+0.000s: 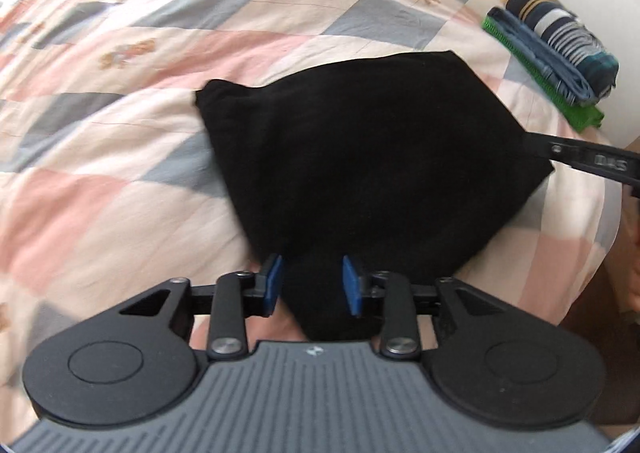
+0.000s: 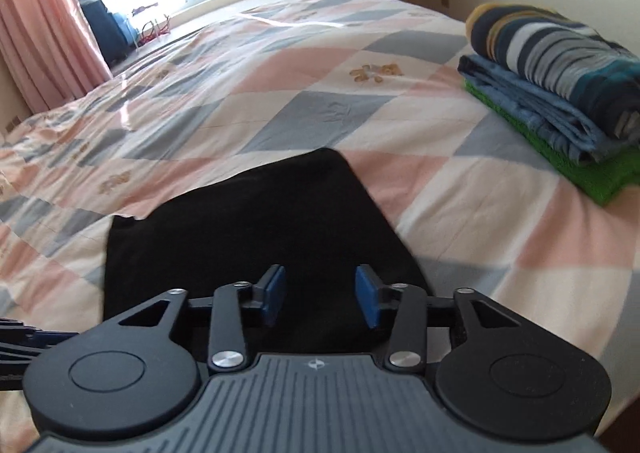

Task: Fold clothes

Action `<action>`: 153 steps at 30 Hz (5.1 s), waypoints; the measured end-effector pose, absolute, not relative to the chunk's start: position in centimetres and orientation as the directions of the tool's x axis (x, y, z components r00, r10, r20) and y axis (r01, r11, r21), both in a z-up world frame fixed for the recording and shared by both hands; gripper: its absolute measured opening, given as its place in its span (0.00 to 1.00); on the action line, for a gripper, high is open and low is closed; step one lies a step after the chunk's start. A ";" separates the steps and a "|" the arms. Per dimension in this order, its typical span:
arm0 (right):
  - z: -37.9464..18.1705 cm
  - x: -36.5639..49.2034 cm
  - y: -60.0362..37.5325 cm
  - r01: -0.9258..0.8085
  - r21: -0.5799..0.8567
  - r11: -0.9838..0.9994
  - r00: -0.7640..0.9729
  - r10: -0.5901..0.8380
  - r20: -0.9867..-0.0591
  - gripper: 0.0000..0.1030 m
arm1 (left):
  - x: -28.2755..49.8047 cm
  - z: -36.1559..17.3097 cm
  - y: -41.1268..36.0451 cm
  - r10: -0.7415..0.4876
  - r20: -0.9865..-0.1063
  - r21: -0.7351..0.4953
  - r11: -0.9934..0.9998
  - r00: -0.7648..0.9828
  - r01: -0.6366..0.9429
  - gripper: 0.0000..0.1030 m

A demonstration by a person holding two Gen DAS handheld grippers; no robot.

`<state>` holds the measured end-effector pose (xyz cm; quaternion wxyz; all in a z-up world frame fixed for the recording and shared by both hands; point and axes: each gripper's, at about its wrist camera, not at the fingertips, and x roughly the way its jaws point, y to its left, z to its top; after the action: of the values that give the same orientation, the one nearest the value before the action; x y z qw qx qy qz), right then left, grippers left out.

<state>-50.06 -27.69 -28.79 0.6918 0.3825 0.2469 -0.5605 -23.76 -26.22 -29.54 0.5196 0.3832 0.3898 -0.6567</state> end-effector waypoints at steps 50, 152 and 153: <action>-14.5 -57.1 -18.1 0.874 0.269 0.404 0.399 -0.283 -0.872 0.88 | -36.5 -9.7 -9.1 -0.425 -0.888 0.044 0.304 0.177 0.952 0.81; -27.7 -71.9 -36.7 0.379 0.911 -0.165 0.673 -0.626 -0.394 0.33 | -33.4 -19.8 -54.1 -0.310 -0.714 -0.477 -0.441 -0.627 0.761 0.35; -26.8 -73.2 -36.4 0.363 0.914 -0.180 0.626 -0.680 -0.382 0.33 | -35.7 -18.7 -55.9 -0.292 -0.699 -0.476 -0.491 -0.653 0.729 0.35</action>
<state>-73.22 -36.39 -26.78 0.6286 0.6464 -0.1224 -0.4148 -35.68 -55.91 -18.66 0.3120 0.2760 0.3963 -0.8182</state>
